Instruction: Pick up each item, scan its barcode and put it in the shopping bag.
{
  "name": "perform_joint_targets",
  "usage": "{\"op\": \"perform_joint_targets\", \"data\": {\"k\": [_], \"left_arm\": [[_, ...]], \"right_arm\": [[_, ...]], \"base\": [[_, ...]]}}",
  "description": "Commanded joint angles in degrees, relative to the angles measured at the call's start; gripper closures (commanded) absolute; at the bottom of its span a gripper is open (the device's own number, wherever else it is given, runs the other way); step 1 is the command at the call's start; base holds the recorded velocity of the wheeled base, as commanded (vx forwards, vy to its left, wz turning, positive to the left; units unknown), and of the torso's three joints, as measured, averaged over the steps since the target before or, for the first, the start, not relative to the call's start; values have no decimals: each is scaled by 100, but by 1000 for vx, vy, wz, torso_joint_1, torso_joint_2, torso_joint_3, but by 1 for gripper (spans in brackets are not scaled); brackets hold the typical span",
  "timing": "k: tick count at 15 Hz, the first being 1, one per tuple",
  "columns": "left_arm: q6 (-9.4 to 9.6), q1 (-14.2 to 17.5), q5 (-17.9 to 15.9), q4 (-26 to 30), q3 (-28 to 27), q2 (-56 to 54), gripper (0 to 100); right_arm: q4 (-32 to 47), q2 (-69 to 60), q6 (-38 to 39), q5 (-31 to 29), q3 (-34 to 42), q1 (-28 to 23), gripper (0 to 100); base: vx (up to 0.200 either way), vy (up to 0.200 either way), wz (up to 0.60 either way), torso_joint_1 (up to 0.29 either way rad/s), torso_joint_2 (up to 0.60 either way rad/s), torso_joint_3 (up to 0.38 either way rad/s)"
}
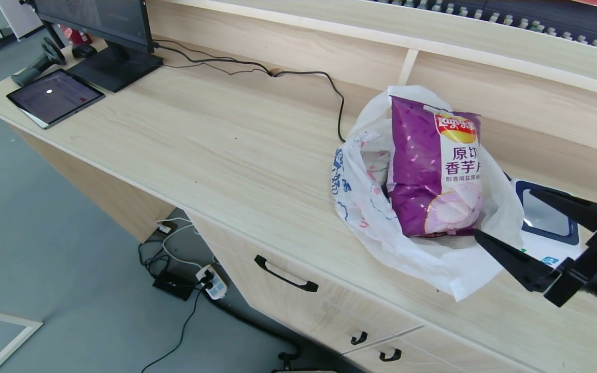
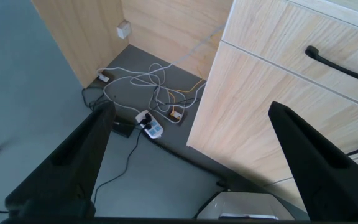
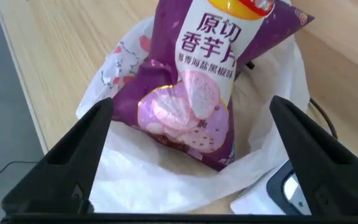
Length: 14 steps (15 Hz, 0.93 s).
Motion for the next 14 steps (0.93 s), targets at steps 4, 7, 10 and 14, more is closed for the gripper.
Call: {"op": "perform_joint_targets", "data": {"k": [4, 7, 10, 14], "left_arm": [[-28, 1, 10, -3, 0, -2, 0], [-11, 1, 1, -3, 0, -2, 0], [-11, 1, 1, 5, 0, -2, 0], [-19, 1, 1, -3, 0, -2, 0]], "right_arm": [[401, -1225, 21, -10, 1050, 214, 0], [1236, -1893, 126, -45, 1244, 214, 0], [2958, -3097, 188, -150, 1411, 205, 0], [5613, -5048, 258, -133, 1428, 205, 0]], "base": [[0, 0, 0, 0, 0, 0], [0, 0, 0, 0, 0, 0], [0, 0, 0, 0, 0, 0], [0, 0, 0, 0, 0, 0]]}}
